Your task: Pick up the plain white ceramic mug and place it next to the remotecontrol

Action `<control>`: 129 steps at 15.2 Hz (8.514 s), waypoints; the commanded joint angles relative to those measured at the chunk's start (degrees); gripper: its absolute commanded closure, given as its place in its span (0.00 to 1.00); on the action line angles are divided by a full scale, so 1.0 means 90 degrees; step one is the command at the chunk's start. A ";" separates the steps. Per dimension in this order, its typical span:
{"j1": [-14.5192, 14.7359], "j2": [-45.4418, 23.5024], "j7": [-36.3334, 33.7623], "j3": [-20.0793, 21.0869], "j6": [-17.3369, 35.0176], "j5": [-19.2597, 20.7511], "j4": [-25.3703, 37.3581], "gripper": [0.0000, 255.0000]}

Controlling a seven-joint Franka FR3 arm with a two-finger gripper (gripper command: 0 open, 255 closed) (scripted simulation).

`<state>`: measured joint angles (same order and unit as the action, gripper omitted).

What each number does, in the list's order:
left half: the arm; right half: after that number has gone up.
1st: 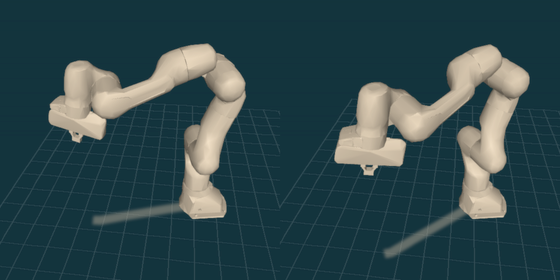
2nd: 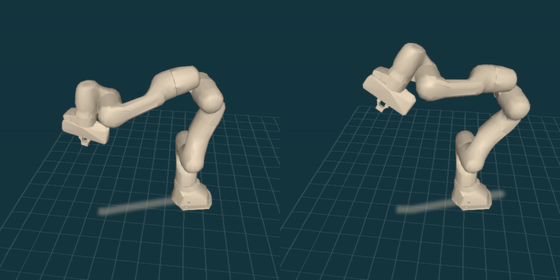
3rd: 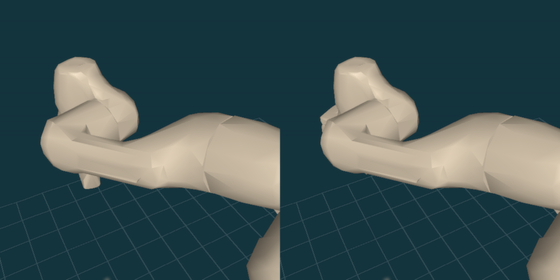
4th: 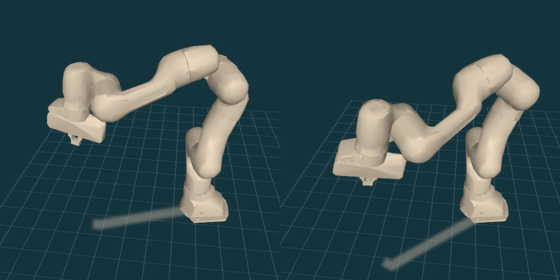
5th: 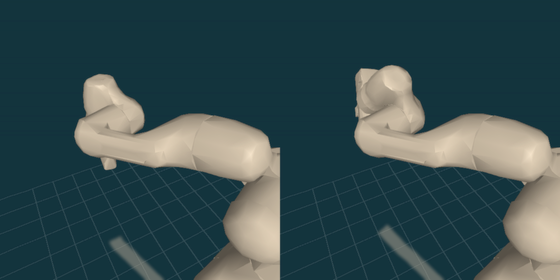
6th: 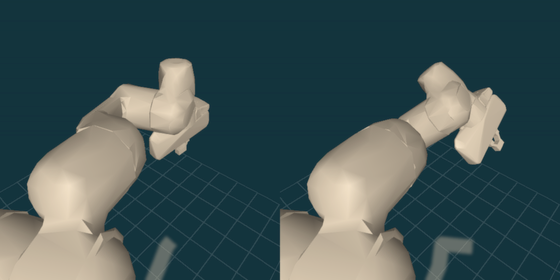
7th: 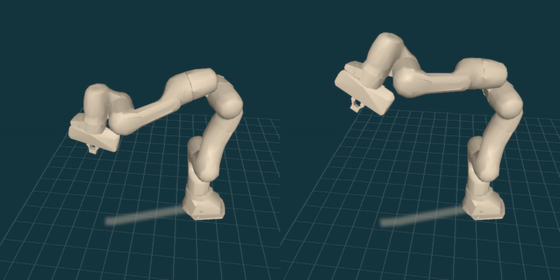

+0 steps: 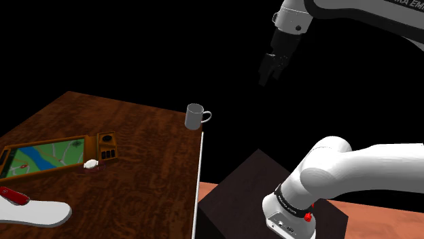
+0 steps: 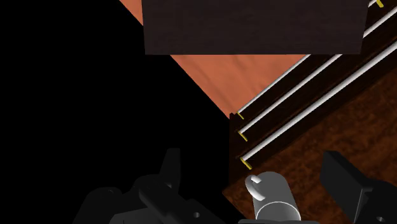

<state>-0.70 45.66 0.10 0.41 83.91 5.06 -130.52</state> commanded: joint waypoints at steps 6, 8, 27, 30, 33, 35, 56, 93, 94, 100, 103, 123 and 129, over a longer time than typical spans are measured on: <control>0.0100 -0.0610 -0.0224 0.0130 0.1067 -0.0198 -0.0375 0.00; 0.0139 -0.0908 -0.0304 0.0186 0.1491 -0.0268 -0.0464 0.00; 0.0443 -0.4618 -0.0936 0.0696 0.4743 -0.0537 0.0362 0.00; 0.0442 -0.4755 -0.0951 0.0698 0.4996 -0.0516 0.0245 0.00; 0.0441 -0.4904 -0.0969 0.0700 0.5248 -0.0491 0.0140 0.00; 0.0441 -0.4985 -0.0979 0.0700 0.5380 -0.0477 0.0089 0.00; 0.0440 -0.4806 -0.0954 0.0698 0.5039 -0.0508 0.0251 1.00; 0.0882 -0.3837 -0.1896 0.1281 0.2550 -0.0690 0.1781 1.00; 0.0947 -0.3818 -0.2047 0.1373 0.2545 -0.0703 0.1767 1.00; 0.1324 -0.3843 -0.2978 0.1947 0.2503 -0.0755 0.1837 1.00; 0.1509 -0.3948 -0.3464 0.2242 0.2473 -0.0747 0.1969 1.00; 0.3214 -0.6454 -0.7067 0.3967 0.1756 0.0612 0.4694 1.00; 0.4134 -0.7582 -0.7882 0.4051 0.1302 0.1293 0.6017 1.00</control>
<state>35.70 -21.77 -70.13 36.88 95.71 16.18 -77.15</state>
